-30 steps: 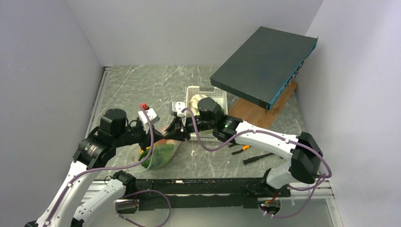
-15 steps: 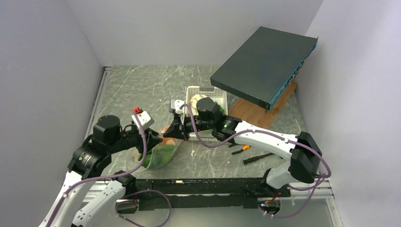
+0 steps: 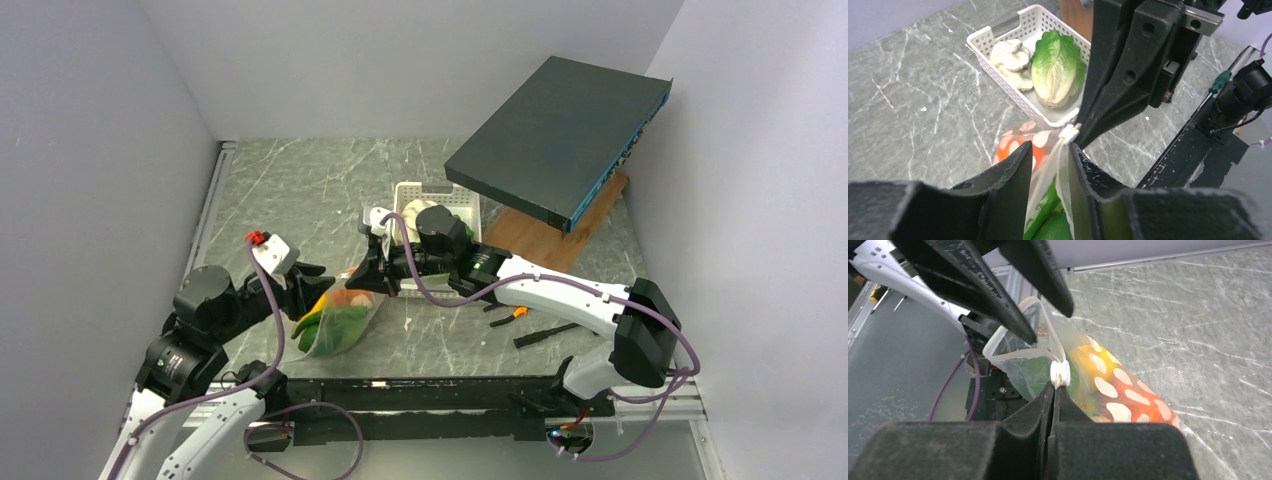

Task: Place the food in the zip-top bag and seal the zipper
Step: Zip the zipper food storage bag at the center of the board.

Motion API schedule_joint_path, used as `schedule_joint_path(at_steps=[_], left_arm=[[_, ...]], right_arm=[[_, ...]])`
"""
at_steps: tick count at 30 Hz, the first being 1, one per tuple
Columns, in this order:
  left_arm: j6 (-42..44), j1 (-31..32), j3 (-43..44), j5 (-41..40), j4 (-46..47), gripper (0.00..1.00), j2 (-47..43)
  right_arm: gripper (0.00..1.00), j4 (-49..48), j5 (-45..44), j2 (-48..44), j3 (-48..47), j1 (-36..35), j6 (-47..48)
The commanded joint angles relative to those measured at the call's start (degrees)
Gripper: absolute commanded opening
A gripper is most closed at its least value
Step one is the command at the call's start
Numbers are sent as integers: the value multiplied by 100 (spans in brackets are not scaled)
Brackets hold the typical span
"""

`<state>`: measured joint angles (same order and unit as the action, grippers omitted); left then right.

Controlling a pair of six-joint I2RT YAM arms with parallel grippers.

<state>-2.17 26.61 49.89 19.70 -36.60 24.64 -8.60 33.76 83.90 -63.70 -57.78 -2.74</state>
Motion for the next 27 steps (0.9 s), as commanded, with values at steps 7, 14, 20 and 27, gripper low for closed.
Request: schedule_joint_path(at_steps=[7, 14, 20, 27], left_arm=[[21, 6, 62, 915, 628, 50, 690], [-134, 10, -224, 1551, 639, 48, 556], [-192, 6, -314, 1649, 543, 43, 497], [-150, 11, -278, 1493, 416, 30, 516]], right_arm=[[0, -10, 711, -220, -159, 23, 222], [0, -7, 660, -259, -148, 23, 222], [0, 90, 737, -198, -240, 30, 222], [0, 60, 730, -218, -215, 30, 222]])
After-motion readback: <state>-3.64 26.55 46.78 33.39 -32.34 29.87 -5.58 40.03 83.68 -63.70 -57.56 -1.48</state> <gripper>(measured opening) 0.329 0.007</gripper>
